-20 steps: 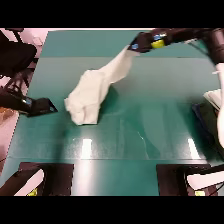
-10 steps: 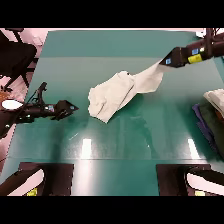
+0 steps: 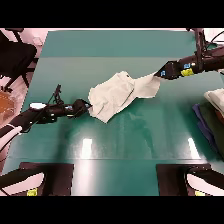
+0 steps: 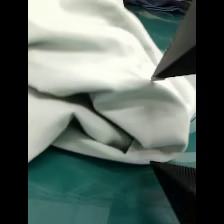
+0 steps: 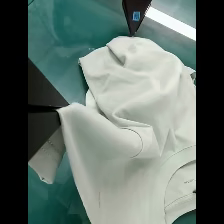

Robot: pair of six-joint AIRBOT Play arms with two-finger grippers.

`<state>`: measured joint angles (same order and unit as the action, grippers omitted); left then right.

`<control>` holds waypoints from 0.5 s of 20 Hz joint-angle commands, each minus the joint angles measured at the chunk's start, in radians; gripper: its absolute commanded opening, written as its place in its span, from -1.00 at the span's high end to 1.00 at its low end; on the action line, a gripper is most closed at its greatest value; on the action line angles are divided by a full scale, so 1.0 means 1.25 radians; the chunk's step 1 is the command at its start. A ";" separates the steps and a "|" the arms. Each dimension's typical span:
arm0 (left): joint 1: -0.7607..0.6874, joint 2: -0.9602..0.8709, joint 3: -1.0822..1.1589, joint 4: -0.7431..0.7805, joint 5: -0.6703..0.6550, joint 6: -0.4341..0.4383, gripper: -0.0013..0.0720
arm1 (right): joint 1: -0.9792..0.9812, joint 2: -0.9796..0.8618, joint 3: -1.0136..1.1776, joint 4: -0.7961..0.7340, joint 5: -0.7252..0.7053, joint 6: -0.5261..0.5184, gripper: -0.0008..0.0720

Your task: Fold the shirts.

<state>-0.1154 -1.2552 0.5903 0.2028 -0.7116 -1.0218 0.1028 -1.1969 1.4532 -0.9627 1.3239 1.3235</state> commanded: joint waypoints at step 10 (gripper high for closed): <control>-0.031 -0.043 0.061 -0.067 0.031 0.092 0.90 | 0.002 0.003 -0.007 0.001 -0.019 -0.007 0.92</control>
<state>-0.1524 -1.3071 0.6338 0.1360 -0.6353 -0.9409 0.1066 -1.1934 1.4448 -0.9615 1.3090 1.3144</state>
